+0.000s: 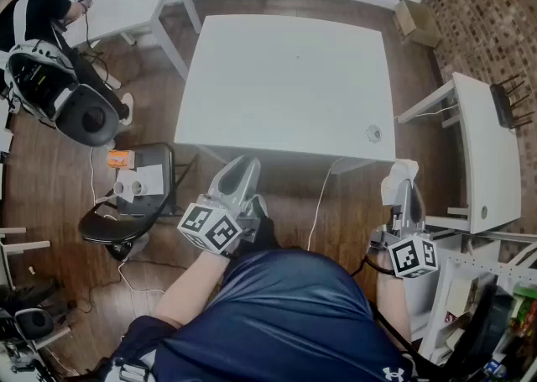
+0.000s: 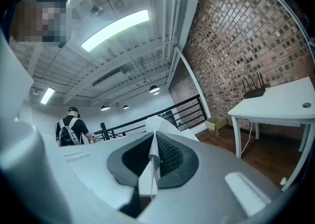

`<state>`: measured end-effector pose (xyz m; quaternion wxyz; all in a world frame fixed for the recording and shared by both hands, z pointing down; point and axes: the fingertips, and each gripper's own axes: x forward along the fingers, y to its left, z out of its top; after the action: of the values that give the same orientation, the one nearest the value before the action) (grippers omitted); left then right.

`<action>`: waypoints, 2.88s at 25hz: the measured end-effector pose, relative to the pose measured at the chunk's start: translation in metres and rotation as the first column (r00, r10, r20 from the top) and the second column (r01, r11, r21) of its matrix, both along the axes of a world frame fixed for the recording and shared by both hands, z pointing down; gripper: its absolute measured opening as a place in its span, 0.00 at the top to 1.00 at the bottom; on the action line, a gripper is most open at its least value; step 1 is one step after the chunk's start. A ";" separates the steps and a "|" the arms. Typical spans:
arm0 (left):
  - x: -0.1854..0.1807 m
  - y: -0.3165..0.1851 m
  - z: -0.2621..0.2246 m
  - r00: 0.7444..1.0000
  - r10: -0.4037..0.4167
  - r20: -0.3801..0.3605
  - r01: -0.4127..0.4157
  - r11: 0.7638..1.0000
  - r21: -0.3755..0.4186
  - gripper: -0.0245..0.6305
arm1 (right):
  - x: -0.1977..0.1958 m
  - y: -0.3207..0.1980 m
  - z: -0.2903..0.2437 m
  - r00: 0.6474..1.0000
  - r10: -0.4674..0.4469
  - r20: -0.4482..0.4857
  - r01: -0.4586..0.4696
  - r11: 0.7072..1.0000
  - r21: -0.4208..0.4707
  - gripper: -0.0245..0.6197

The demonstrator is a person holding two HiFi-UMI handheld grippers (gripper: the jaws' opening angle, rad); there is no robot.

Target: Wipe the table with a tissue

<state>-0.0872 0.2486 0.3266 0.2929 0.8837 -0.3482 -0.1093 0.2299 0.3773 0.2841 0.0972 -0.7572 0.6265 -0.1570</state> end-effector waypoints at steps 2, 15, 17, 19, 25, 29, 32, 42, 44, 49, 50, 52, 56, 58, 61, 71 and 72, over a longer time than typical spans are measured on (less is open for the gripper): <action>-0.006 -0.034 -0.002 1.000 0.015 0.006 -0.015 1.000 0.010 0.85 | -0.003 -0.032 0.003 1.000 0.018 0.007 -0.018 1.000 -0.002 0.94; 0.014 -0.160 0.018 0.995 -0.055 0.083 0.060 0.997 -0.058 0.84 | 0.018 -0.209 0.042 0.995 -0.084 0.053 0.087 0.995 -0.049 0.94; 0.017 -0.174 0.017 0.991 -0.074 0.107 0.080 0.995 -0.052 0.84 | 0.020 -0.234 0.055 0.991 -0.109 0.082 0.114 0.992 -0.056 0.94; 0.019 -0.187 0.016 0.987 -0.101 0.125 0.107 0.993 -0.044 0.84 | 0.019 -0.259 0.066 0.984 -0.139 0.112 0.147 0.987 -0.067 0.94; 0.063 -0.211 0.012 0.970 -0.158 0.184 0.164 0.986 -0.014 0.84 | 0.037 -0.313 0.093 0.953 -0.255 0.161 0.269 0.960 -0.076 0.94; 0.062 -0.230 0.015 0.954 -0.219 0.203 0.230 0.973 -0.027 0.84 | 0.038 -0.342 0.113 0.937 -0.301 0.178 0.324 0.938 -0.120 0.94; 0.053 -0.243 0.028 0.949 -0.233 0.214 0.249 0.967 -0.048 0.84 | 0.034 -0.360 0.130 0.936 -0.305 0.178 0.334 0.929 -0.162 0.94; 0.051 -0.283 0.071 0.957 -0.200 0.209 0.231 0.963 -0.138 0.84 | 0.031 -0.402 0.175 0.943 -0.312 0.118 0.333 0.901 -0.277 0.94; 0.052 -0.290 0.075 0.958 -0.185 0.217 0.221 0.963 -0.156 0.84 | 0.029 -0.413 0.183 0.941 -0.317 0.117 0.337 0.893 -0.297 0.94; 0.053 -0.301 0.088 0.957 -0.156 0.244 0.207 0.958 -0.200 0.84 | 0.024 -0.438 0.194 0.938 -0.329 0.108 0.346 0.880 -0.325 0.94; 0.054 -0.302 0.093 0.957 -0.152 0.245 0.206 0.956 -0.207 0.84 | 0.024 -0.442 0.198 0.937 -0.334 0.103 0.349 0.875 -0.336 0.94; 0.056 -0.305 0.101 0.958 -0.146 0.247 0.203 0.953 -0.224 0.84 | 0.022 -0.448 0.206 0.934 -0.347 0.087 0.354 0.860 -0.367 0.94; 0.055 -0.310 0.113 0.959 -0.147 0.241 0.208 0.945 -0.252 0.84 | 0.018 -0.464 0.227 0.922 -0.385 0.048 0.364 0.817 -0.447 0.94; 0.054 -0.311 0.117 0.959 -0.150 0.239 0.213 0.940 -0.267 0.84 | 0.017 -0.470 0.238 0.912 -0.407 0.045 0.376 0.789 -0.486 0.94; 0.048 -0.311 0.124 0.959 -0.152 0.241 0.220 0.932 -0.287 0.84 | 0.013 -0.479 0.254 0.903 -0.427 0.044 0.382 0.751 -0.538 0.94; 0.041 -0.314 0.130 0.957 -0.164 0.241 0.236 0.920 -0.312 0.84 | 0.020 -0.480 0.282 0.902 -0.432 0.014 0.334 0.676 -0.657 0.94; 0.037 -0.317 0.132 0.956 -0.165 0.241 0.238 0.919 -0.315 0.84 | 0.018 -0.482 0.284 0.902 -0.432 0.010 0.330 0.673 -0.662 0.94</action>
<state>-0.0499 -0.0682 0.4590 0.3900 0.7855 -0.4803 0.0164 0.2481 -0.1043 0.5677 -0.2524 -0.6047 0.6822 -0.3245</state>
